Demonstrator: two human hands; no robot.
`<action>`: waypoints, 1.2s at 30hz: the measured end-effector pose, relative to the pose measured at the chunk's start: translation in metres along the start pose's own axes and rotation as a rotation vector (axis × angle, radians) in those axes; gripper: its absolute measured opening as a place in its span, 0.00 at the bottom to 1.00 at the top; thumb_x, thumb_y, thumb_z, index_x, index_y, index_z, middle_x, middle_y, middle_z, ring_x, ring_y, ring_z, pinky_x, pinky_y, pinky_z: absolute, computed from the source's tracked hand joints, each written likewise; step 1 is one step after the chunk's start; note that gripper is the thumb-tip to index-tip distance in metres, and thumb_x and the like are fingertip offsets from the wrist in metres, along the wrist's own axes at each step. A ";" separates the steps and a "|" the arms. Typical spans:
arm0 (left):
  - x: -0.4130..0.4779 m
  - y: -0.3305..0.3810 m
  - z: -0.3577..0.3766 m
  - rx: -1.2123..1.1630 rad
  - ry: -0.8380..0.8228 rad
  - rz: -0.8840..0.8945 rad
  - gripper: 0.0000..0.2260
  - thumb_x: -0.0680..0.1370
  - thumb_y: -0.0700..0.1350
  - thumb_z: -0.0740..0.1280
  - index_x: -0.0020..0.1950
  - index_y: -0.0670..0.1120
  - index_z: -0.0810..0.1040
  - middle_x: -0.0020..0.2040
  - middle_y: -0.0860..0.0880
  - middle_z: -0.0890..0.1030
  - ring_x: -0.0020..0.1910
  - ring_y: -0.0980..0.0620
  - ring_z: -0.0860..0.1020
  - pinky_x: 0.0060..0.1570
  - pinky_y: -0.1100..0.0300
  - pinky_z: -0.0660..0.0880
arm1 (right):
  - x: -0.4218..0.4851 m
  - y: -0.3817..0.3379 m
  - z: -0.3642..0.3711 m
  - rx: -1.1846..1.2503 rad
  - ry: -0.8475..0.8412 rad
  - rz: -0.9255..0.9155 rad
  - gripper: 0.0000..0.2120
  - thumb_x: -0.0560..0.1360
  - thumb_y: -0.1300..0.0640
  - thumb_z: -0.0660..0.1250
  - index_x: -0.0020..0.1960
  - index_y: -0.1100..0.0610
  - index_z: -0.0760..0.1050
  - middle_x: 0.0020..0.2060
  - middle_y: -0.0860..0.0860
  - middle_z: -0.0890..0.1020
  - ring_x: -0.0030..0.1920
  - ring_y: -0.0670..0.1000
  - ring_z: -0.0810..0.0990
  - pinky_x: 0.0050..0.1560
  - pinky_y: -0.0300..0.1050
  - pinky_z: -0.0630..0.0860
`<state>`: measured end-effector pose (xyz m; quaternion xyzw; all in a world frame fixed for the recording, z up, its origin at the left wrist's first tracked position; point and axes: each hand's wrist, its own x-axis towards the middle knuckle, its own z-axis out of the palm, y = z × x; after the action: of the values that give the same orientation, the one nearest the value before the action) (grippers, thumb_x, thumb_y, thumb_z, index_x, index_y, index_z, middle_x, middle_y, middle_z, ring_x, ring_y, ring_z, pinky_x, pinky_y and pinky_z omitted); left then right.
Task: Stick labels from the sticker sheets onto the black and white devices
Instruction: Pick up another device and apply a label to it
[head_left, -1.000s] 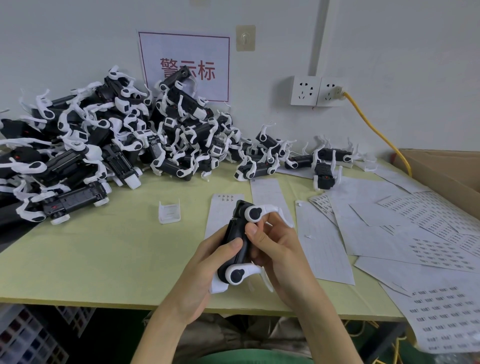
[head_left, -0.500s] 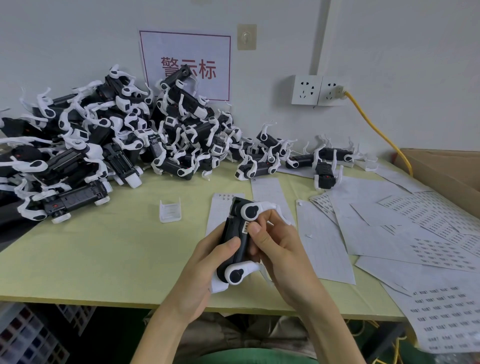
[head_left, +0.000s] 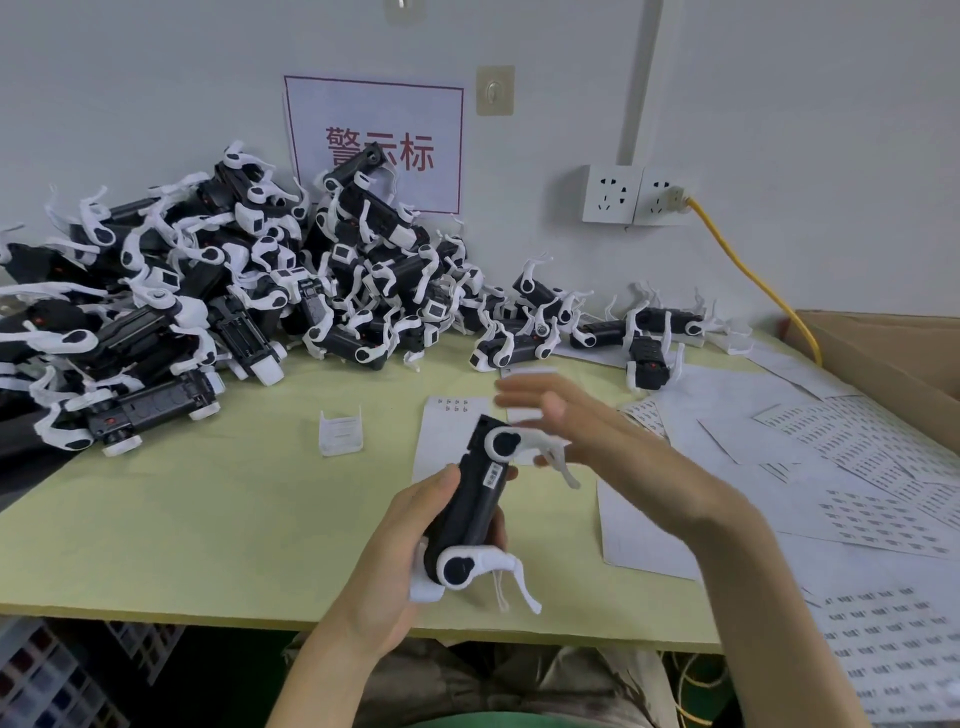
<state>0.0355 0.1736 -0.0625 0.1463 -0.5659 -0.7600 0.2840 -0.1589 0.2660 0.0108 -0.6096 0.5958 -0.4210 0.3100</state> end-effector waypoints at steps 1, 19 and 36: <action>0.000 0.000 0.001 -0.026 0.002 -0.017 0.33 0.68 0.70 0.74 0.57 0.42 0.85 0.47 0.39 0.81 0.48 0.43 0.79 0.55 0.51 0.75 | 0.003 -0.006 -0.003 -0.067 -0.104 0.048 0.24 0.75 0.30 0.59 0.69 0.35 0.71 0.64 0.34 0.78 0.62 0.37 0.78 0.60 0.43 0.75; 0.013 -0.008 -0.014 -0.244 0.234 0.238 0.19 0.81 0.55 0.57 0.56 0.47 0.83 0.65 0.42 0.81 0.61 0.38 0.82 0.50 0.49 0.84 | -0.015 0.056 -0.086 0.988 0.348 0.294 0.27 0.77 0.43 0.66 0.66 0.64 0.75 0.54 0.66 0.80 0.40 0.58 0.82 0.36 0.45 0.83; 0.016 -0.007 -0.012 -0.213 0.236 0.227 0.15 0.82 0.50 0.58 0.48 0.52 0.84 0.56 0.47 0.83 0.48 0.48 0.84 0.41 0.60 0.81 | 0.018 0.106 -0.133 0.739 0.978 0.387 0.08 0.80 0.59 0.65 0.57 0.57 0.78 0.51 0.54 0.87 0.47 0.54 0.87 0.43 0.44 0.77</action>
<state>0.0272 0.1564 -0.0712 0.1389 -0.4578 -0.7563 0.4463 -0.3270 0.2541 -0.0196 -0.0815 0.5832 -0.7644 0.2626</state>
